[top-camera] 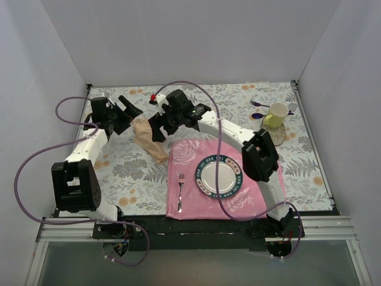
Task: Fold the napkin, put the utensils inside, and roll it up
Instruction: Roll the napkin with the utensil
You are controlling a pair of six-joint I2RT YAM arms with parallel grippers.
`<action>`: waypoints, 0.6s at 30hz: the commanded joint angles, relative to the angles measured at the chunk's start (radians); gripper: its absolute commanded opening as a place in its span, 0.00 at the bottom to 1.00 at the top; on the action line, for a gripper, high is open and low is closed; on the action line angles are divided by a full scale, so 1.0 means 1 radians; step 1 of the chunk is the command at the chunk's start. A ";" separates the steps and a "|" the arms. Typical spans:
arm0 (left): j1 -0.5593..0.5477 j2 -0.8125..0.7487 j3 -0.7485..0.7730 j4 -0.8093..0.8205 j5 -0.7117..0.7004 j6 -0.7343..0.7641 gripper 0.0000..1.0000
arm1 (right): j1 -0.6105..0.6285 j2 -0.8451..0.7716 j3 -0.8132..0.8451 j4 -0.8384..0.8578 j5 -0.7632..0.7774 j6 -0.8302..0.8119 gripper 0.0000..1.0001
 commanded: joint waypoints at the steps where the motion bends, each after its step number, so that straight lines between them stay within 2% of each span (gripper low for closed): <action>1: -0.010 -0.163 0.072 -0.034 0.079 0.039 0.98 | -0.008 -0.293 -0.134 0.039 0.130 -0.012 0.95; 4: -0.047 -0.203 0.066 0.009 0.165 0.036 0.98 | -0.036 -0.450 -0.291 0.056 0.234 0.028 0.97; 8: -0.128 -0.198 0.145 0.047 0.249 0.070 0.98 | -0.076 -0.686 -0.580 0.095 0.390 0.068 0.99; 9: -0.142 -0.192 0.167 0.054 0.281 0.079 0.98 | -0.083 -0.775 -0.619 0.092 0.477 0.077 0.99; 12: -0.208 -0.164 0.259 0.077 0.323 0.101 0.98 | -0.091 -0.924 -0.736 0.081 0.568 0.053 0.99; 18: -0.332 -0.089 0.389 0.143 0.389 0.075 0.98 | -0.096 -1.102 -0.830 0.064 0.670 0.082 0.99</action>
